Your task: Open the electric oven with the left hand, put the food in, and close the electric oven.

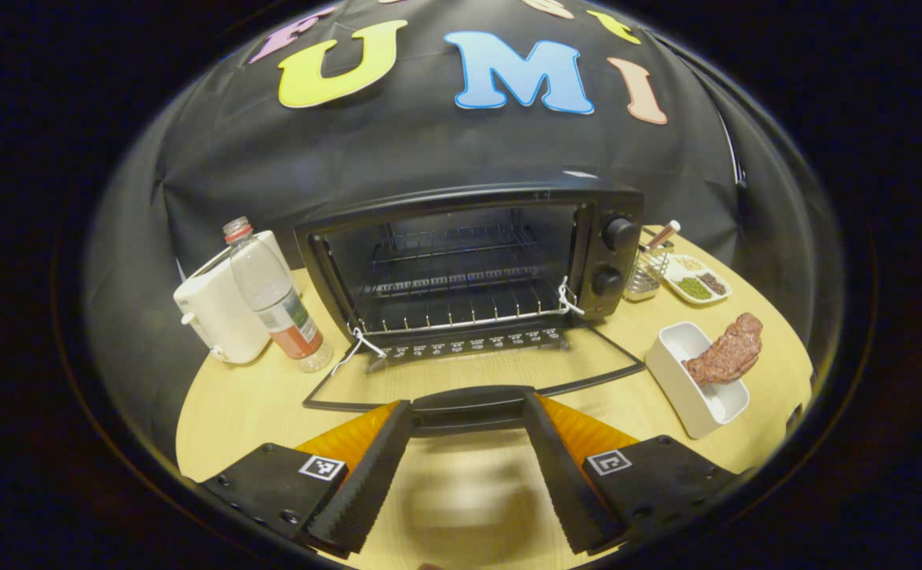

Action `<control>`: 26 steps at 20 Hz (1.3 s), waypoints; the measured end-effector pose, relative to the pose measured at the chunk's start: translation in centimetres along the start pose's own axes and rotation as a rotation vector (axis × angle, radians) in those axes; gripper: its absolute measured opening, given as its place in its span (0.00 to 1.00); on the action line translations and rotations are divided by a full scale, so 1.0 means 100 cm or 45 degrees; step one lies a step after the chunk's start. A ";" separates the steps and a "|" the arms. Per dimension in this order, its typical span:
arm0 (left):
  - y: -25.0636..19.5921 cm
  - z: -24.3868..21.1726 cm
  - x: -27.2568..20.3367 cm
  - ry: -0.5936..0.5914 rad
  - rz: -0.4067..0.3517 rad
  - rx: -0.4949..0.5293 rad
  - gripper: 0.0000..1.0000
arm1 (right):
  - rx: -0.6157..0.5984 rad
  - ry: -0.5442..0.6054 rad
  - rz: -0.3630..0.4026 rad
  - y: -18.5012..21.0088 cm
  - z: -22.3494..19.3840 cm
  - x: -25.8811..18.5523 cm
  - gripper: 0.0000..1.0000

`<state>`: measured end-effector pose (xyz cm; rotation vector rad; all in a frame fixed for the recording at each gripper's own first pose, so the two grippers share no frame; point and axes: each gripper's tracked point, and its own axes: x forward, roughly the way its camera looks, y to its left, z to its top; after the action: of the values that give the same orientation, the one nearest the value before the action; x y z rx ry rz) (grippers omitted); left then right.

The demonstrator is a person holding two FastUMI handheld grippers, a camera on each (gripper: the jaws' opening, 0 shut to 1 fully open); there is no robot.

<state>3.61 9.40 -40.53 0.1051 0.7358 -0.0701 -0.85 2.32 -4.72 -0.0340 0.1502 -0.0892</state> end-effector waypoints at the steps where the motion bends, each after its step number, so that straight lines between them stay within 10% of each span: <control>1: 0.002 0.004 -0.005 -0.022 0.007 -0.004 1.00 | 0.000 0.002 0.002 0.000 -0.001 0.001 0.98; 11: 0.014 0.123 -0.083 -0.365 0.093 -0.076 0.99 | 0.082 0.120 0.065 -0.021 -0.047 0.036 0.98; 18: 0.006 0.228 -0.176 -0.694 0.128 -0.191 0.99 | 0.278 0.406 0.192 -0.045 -0.135 0.067 0.98; 26: -0.008 0.236 -0.210 -0.739 0.161 -0.277 0.95 | 0.639 0.768 0.311 -0.052 -0.267 0.080 0.97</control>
<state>3.68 6.29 -9.05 -0.0766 0.1526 0.0981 2.59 -4.33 -32.13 0.5158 0.7278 0.1121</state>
